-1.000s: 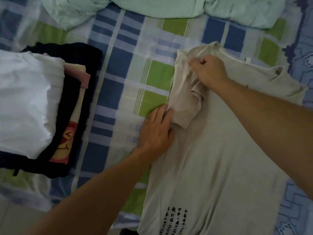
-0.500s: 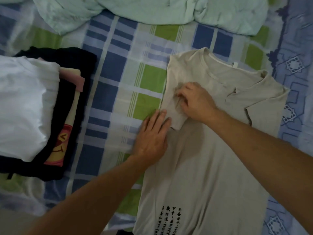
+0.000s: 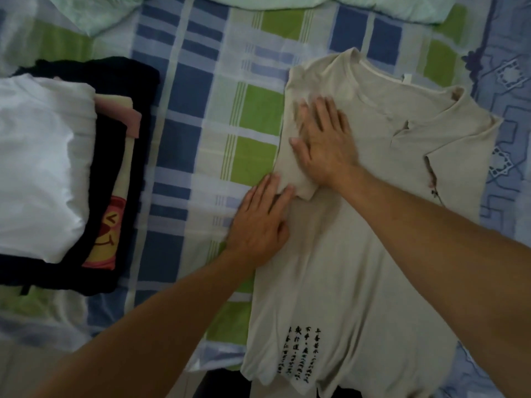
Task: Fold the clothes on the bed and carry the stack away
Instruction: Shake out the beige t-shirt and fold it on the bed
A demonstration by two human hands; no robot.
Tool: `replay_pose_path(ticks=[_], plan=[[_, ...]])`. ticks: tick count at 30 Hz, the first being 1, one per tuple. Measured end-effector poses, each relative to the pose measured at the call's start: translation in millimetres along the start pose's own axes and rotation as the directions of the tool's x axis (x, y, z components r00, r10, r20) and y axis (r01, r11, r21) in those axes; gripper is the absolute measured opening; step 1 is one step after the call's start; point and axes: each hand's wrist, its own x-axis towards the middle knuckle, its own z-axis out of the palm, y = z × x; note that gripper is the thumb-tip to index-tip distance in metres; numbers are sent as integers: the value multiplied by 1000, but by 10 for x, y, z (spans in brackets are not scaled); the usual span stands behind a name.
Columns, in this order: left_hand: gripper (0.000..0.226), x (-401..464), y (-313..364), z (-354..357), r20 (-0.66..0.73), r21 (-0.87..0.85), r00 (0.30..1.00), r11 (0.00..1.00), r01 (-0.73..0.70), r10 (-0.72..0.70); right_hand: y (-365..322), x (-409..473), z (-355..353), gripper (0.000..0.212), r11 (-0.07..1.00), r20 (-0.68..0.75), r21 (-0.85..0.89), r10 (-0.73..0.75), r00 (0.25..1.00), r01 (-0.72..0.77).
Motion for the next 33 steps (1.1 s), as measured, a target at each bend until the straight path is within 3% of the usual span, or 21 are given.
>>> replay_pose_path(ticks=[3,7,11,14,20,24,29,33], plan=[[83,-105,28,-67,3,-86,988,985,152,-152,225,-695,112,68,999,-37,33,19,999,-18],[71,-506,148,-130,69,-190,941,922,338,-331,564,-1856,342,67,988,95,32,145,985,-149],[52,-1011,282,-149,114,-219,905,878,426,-410,731,-2870,537,66,964,164,47,252,954,-262],[48,-1333,445,-87,66,-212,899,874,437,-434,723,-3278,643,66,945,154,93,297,942,-313],[42,-1817,757,101,2,-172,897,883,436,-442,841,-3885,726,61,936,113,198,273,955,-291],[38,-2066,915,145,45,-161,810,796,583,-584,1069,-4496,771,53,929,18,256,272,962,-268],[41,-2424,1045,259,98,-182,721,700,691,-686,1442,-5469,990,18,919,-74,323,263,962,-226],[41,-2695,1108,401,180,-170,676,654,737,-715,1596,-6005,1237,38,914,-35,380,168,985,-143]])
